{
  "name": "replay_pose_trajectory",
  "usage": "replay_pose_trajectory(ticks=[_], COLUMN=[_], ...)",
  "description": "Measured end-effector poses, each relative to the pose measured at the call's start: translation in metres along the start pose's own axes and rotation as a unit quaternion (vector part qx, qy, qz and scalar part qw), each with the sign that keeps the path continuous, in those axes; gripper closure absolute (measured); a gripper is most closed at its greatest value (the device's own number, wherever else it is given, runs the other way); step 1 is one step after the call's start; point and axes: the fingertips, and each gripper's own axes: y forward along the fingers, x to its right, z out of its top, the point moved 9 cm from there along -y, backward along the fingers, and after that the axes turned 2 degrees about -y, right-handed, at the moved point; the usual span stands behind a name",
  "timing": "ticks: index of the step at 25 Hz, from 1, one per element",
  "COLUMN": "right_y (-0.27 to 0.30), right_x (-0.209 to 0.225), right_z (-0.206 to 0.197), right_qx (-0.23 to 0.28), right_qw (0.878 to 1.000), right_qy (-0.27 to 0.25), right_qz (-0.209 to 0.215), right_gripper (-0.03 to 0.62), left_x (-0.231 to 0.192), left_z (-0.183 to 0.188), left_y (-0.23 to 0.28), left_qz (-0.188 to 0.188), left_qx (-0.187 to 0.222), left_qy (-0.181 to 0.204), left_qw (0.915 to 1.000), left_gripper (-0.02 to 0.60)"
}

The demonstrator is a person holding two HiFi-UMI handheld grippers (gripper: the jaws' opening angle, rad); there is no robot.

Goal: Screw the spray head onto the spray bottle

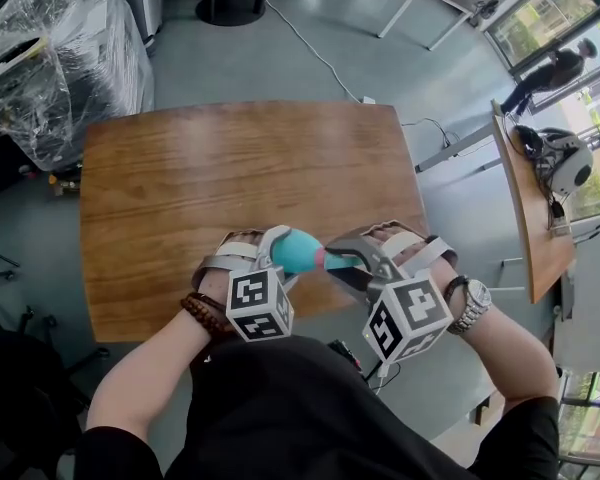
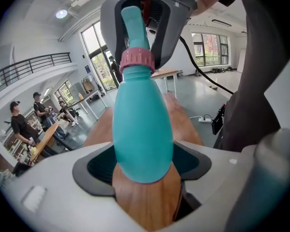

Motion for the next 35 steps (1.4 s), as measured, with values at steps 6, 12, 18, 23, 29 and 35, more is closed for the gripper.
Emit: replay_pose_trajectory(ticks=[6,12,18,23,29,35], right_y=[0.010,0.011,0.015,0.034,0.057,0.054], right_x=[-0.011,-0.008,0.006,0.020,-0.001,-0.001], right_z=[0.006,0.001,-0.003,-0.031,-0.081,-0.076], right_qx=[-0.085,-0.073,-0.077,-0.024,0.108,0.110], right_qw=[0.990,0.994,0.993,0.895,0.555,0.603], right_qy=[-0.109,-0.073,0.083,0.434,0.803,0.771], right_qz=[-0.010,0.023,0.045,0.099,0.188,0.173], right_gripper=[0.474,0.474,0.474,0.474,0.473,0.440], left_x=[0.004,0.004,0.001,-0.006,-0.004,0.006], left_z=[0.001,0.004,0.004,-0.004,-0.014,-0.011], left_y=[0.007,0.005,0.008,0.015,0.027,0.032], left_qz=[-0.013,0.020,0.059,0.112,0.138,0.110], left_qx=[-0.049,-0.039,-0.061,-0.112,-0.134,-0.106], left_qy=[0.007,0.025,0.024,0.066,0.108,0.079], left_qw=[0.9987,0.9987,0.9961,0.9852,0.9754,0.9851], left_gripper=[0.198,0.199,0.204,0.205,0.202,0.201])
